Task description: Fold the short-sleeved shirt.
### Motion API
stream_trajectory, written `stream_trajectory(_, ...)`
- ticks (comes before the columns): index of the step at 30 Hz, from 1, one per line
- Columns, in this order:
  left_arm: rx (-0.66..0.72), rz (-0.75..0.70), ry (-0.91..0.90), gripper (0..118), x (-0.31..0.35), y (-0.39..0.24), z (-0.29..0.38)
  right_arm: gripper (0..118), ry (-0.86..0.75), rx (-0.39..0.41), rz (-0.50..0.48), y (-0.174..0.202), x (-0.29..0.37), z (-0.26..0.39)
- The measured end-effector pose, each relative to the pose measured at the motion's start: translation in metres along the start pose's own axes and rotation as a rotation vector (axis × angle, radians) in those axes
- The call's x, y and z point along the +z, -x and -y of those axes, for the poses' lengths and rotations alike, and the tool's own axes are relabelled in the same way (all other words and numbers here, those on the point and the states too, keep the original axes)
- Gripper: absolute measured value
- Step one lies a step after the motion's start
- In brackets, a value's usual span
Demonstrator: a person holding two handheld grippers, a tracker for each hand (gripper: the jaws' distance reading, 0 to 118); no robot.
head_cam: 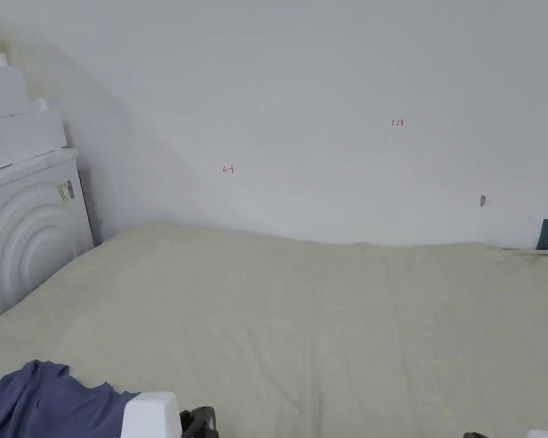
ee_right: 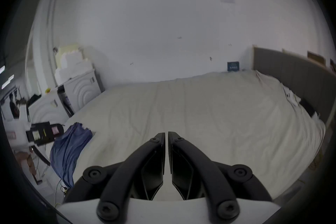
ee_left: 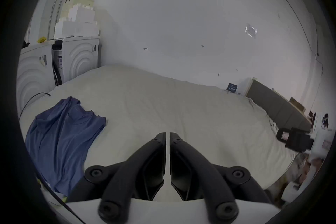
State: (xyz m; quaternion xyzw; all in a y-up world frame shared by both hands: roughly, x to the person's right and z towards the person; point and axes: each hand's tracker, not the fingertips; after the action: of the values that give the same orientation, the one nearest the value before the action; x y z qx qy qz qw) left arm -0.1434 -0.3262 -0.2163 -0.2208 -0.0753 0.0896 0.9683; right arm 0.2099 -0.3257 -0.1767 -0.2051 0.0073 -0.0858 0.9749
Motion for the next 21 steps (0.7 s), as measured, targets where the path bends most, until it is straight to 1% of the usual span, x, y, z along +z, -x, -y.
stream_trajectory(1, -0.114, -0.006, 0.014, 6, 0.001, -0.013, 0.008, 4, 0.007, 0.049, 0.021, 0.002, 0.001, 0.001)
stream_trajectory(2, -0.147, -0.003, 0.032, 6, 0.002, -0.018, 0.010, 4, 0.014, 0.078, 0.052, 0.009, 0.000, 0.005)
stream_trajectory(3, -0.142, 0.008, 0.039, 6, 0.004, -0.021, 0.011, 4, 0.017, 0.067, 0.024, 0.009, 0.000, 0.006)
stream_trajectory(5, -0.135, 0.064, 0.044, 6, 0.009, -0.025, 0.013, 4, 0.018, 0.045, 0.013, 0.009, 0.003, 0.007)
stream_trajectory(8, -0.162, 0.052, 0.032, 6, 0.010, -0.029, 0.013, 4, 0.020, 0.057, 0.014, 0.014, 0.002, 0.009)
stream_trajectory(10, -0.148, 0.057, 0.038, 6, 0.009, -0.025, 0.013, 4, 0.023, 0.067, 0.009, 0.014, 0.003, 0.009)
stream_trajectory(13, -0.113, 0.056, 0.046, 6, 0.009, -0.014, 0.015, 4, 0.021, 0.060, 0.001, 0.015, 0.003, 0.009)
stream_trajectory(21, -0.097, 0.030, 0.040, 7, 0.012, 0.000, 0.016, 4, 0.026, 0.051, -0.015, 0.016, -0.001, 0.009)
